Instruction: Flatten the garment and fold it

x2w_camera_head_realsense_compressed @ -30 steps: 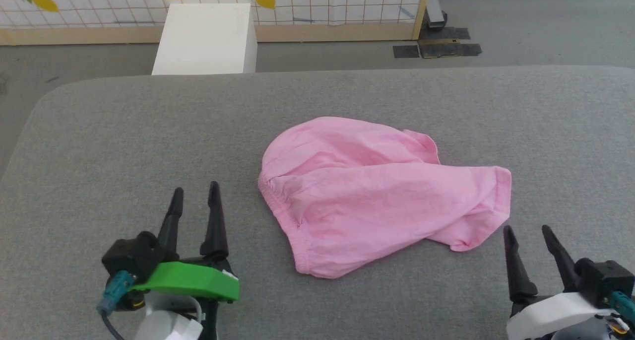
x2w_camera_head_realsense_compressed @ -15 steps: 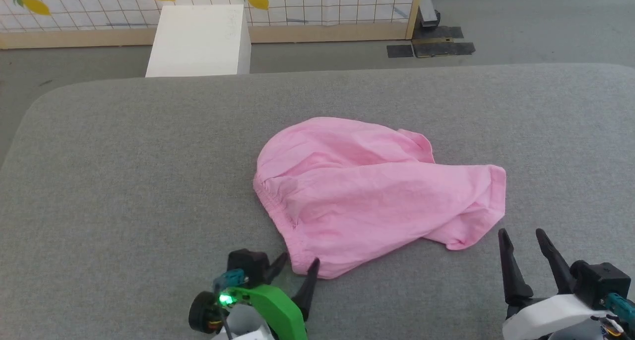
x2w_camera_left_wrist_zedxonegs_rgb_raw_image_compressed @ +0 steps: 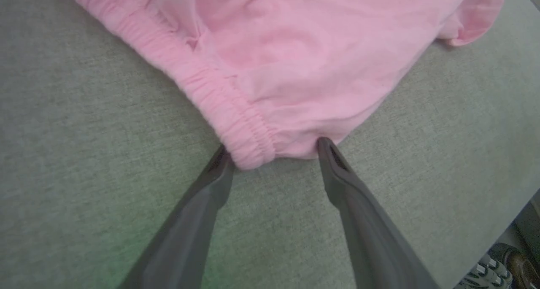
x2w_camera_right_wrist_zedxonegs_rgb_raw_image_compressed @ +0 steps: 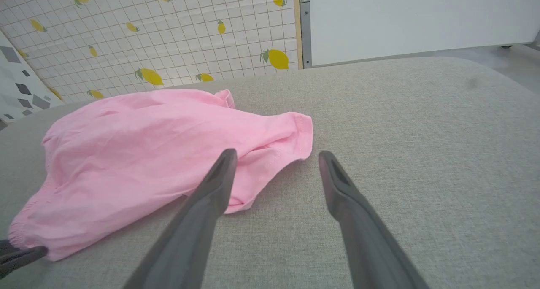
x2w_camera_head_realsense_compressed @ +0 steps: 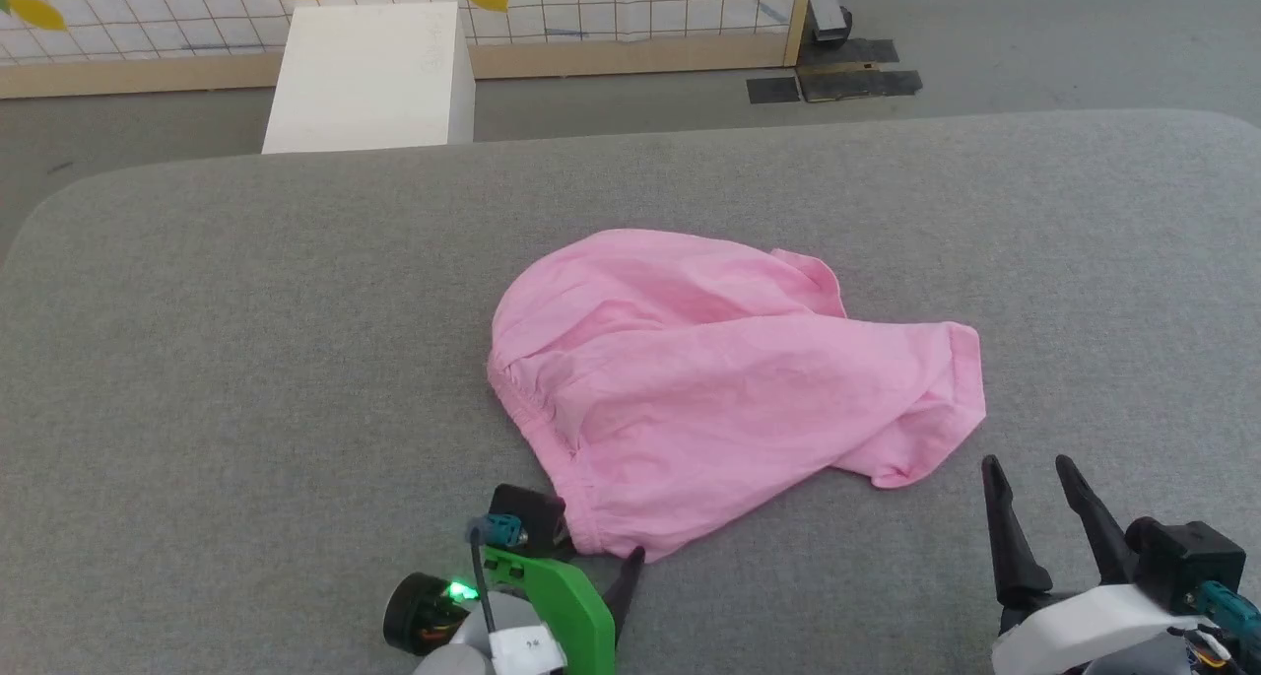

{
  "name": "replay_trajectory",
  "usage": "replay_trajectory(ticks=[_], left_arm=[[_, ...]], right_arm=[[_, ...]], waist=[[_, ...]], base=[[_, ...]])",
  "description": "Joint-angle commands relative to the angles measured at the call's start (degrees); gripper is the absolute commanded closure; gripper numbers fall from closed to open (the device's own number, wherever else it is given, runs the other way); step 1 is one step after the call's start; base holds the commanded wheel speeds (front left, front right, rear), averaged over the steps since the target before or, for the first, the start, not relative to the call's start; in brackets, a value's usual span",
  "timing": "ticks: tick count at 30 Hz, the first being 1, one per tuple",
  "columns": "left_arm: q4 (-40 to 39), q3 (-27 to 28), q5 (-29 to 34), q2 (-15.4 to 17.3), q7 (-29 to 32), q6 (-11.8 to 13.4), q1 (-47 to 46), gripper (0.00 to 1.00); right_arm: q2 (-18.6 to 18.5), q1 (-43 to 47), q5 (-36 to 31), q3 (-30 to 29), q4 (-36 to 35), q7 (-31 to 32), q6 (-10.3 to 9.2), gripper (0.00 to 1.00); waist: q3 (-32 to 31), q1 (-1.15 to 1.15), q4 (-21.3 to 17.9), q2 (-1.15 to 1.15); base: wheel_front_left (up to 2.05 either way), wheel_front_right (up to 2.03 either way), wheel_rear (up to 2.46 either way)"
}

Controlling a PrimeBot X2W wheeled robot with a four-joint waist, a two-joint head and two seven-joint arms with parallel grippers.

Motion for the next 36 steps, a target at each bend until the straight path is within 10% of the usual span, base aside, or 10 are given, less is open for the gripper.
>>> replay_trajectory(ticks=[1,2,19,36], left_arm=[[0.7,-0.4,-0.3,0.5,0.8,-0.3,-1.0,0.63],[1.0,-0.5,-0.4,0.5,1.2,-0.3,-1.2,1.0],[-5.8,12.4,-6.5,2.9,-10.0,6.9,1.9,1.0],[-8.4,12.3,-7.3,3.4,-9.2,8.3,3.8,1.0]], right_arm=[[0.1,-0.9,0.3,0.1,-0.1,-0.2,-0.09,0.0],[0.1,-1.0,0.3,0.1,-0.1,-0.2,-0.09,0.0],[0.1,-0.3,0.6,1.3,0.7,3.1,-0.09,0.0],[0.1,3.2,-1.6,9.4,-2.7,15.0,-0.09,0.0]], waist=[[0.1,0.0,0.0,0.0],[0.2,0.0,-0.1,0.0],[-0.3,0.0,1.3,0.0],[1.2,0.0,3.2,0.0]], base=[[0.0,0.0,0.0],[0.0,0.0,0.0],[0.0,0.0,0.0],[0.0,0.0,0.0]])
